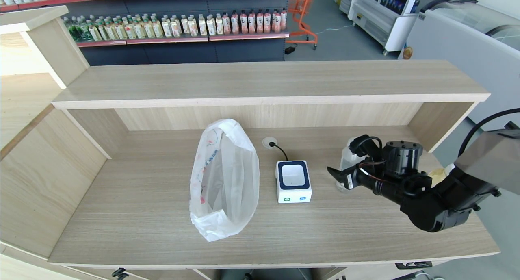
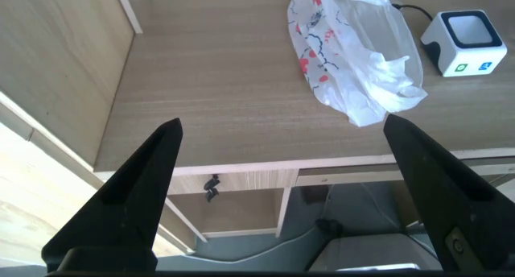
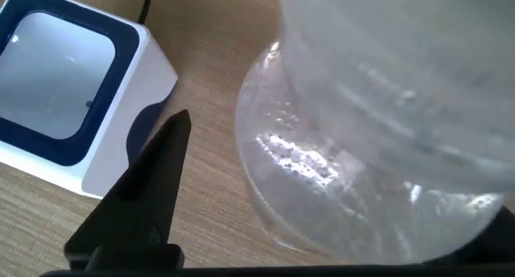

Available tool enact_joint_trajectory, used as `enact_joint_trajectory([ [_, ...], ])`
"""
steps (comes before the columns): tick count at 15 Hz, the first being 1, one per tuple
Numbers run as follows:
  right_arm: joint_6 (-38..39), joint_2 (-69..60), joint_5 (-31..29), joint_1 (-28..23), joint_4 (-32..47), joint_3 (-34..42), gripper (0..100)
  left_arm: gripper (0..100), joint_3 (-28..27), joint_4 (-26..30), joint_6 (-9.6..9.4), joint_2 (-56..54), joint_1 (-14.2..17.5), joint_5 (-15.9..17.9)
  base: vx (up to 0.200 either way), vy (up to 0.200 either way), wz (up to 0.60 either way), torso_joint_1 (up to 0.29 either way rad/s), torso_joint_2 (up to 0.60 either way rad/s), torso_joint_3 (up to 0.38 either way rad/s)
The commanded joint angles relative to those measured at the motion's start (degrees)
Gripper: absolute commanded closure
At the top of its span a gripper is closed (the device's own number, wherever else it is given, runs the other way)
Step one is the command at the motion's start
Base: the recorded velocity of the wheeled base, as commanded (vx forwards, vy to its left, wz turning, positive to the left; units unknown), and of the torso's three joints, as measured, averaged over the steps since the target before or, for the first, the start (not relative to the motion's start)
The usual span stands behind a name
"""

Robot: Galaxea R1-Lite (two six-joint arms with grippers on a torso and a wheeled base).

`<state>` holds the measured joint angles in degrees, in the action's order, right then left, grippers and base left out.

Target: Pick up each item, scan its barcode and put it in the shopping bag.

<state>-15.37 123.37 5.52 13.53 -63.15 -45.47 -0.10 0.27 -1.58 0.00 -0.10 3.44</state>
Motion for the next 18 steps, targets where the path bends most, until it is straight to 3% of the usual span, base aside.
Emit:
enact_joint_trajectory([
  [1, -0.1, 0.4, 0.0, 0.1, -0.1, -1.6, 100, 0, 0.0, 0.0, 0.00, 0.1, 0.0, 0.0, 0.000, 0.000, 0.00, 0.000, 0.00, 0.000],
  [7, 0.0, 0.1, -0.1, 0.0, -0.3, -2.5, 100, 0, 0.0, 0.0, 0.00, 0.0, 0.0, 0.0, 0.000, 0.000, 0.00, 0.000, 0.00, 0.000],
  [15, 4.9, -3.1, 0.3, -2.0, -6.2, 11.5, 100, 0, 0.0, 0.0, 0.00, 0.0, 0.0, 0.0, 0.000, 0.000, 0.00, 0.000, 0.00, 0.000],
  [18, 4.9, -1.2, 0.3, -3.0, -9.5, 11.7, 100, 0, 0.1, 0.0, 0.00, 0.1, 0.0, 0.0, 0.000, 0.000, 0.00, 0.000, 0.00, 0.000],
])
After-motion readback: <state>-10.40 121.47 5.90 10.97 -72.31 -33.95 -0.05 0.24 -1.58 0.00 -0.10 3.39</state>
